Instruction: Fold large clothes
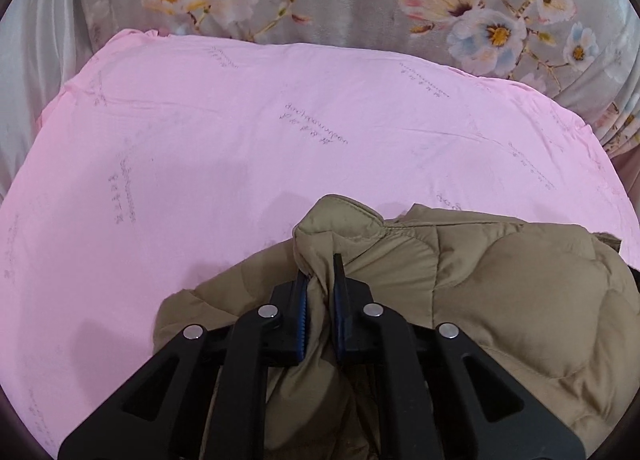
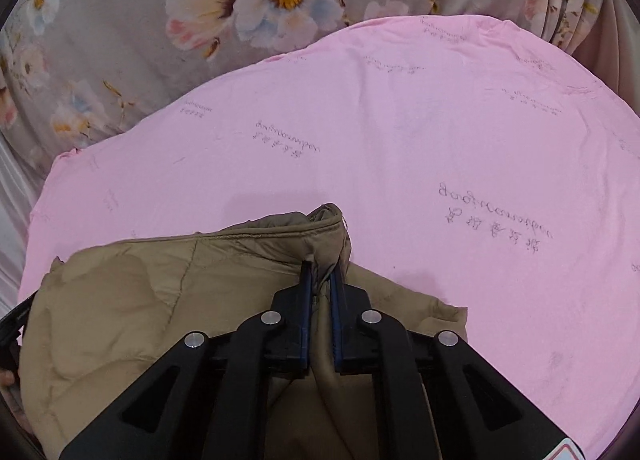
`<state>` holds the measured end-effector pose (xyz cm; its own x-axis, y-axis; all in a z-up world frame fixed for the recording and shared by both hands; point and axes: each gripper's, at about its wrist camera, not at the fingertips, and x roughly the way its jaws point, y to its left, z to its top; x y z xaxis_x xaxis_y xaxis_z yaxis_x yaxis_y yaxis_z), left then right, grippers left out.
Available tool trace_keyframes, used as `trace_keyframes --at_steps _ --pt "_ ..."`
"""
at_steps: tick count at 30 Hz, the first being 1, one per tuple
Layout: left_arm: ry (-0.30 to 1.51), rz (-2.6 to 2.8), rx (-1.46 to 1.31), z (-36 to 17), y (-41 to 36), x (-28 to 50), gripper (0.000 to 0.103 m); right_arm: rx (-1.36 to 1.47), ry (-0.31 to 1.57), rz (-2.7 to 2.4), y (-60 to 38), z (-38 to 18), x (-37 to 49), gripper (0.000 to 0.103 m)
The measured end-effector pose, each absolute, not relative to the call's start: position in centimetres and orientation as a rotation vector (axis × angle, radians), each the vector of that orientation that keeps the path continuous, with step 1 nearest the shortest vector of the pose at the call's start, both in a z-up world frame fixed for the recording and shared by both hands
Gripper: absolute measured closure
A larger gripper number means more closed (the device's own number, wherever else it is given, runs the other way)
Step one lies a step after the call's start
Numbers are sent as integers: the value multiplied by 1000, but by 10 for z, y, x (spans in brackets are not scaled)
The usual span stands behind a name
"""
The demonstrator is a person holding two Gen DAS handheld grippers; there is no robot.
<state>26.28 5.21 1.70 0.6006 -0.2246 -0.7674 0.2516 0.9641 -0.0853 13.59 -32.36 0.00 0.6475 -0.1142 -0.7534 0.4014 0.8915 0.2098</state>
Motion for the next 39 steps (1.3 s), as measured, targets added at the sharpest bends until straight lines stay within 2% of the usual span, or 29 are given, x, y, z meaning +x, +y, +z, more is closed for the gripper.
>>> trace_keyframes --at_steps 7,8,9,10,12,18,21,22,23,28,32,39 --pt "885 -267 -32 2 60 267 86 367 840 -317 -322 -6 143 86" --pt "884 -258 -27 2 60 267 84 379 838 -315 -323 -6 143 81" --pt "882 -243 -23 3 60 266 76 386 838 -315 -325 -6 143 79" --pt "881 -207 -17 5 62 265 60 390 839 -319 -326 -4 142 77" --pt "869 -136 -14 15 72 260 50 404 835 -342 -330 7 135 75" --pt "767 -189 -66 80 80 229 51 422 646 -292 -314 89 99 72" --pt "770 -279 -2 95 38 222 51 316 670 -168 -267 112 115 79" --pt "779 -305 32 96 19 221 51 271 687 -122 -247 115 124 84" --pt "791 -317 60 94 4 220 51 230 703 -105 -231 114 133 89" --pt "900 -335 154 55 -56 235 58 122 829 -43 -184 70 172 94" --pt "918 -309 177 29 -63 246 59 117 902 -85 -191 40 195 98" --pt "889 -289 189 9 -68 254 58 176 917 -83 -201 16 206 99"
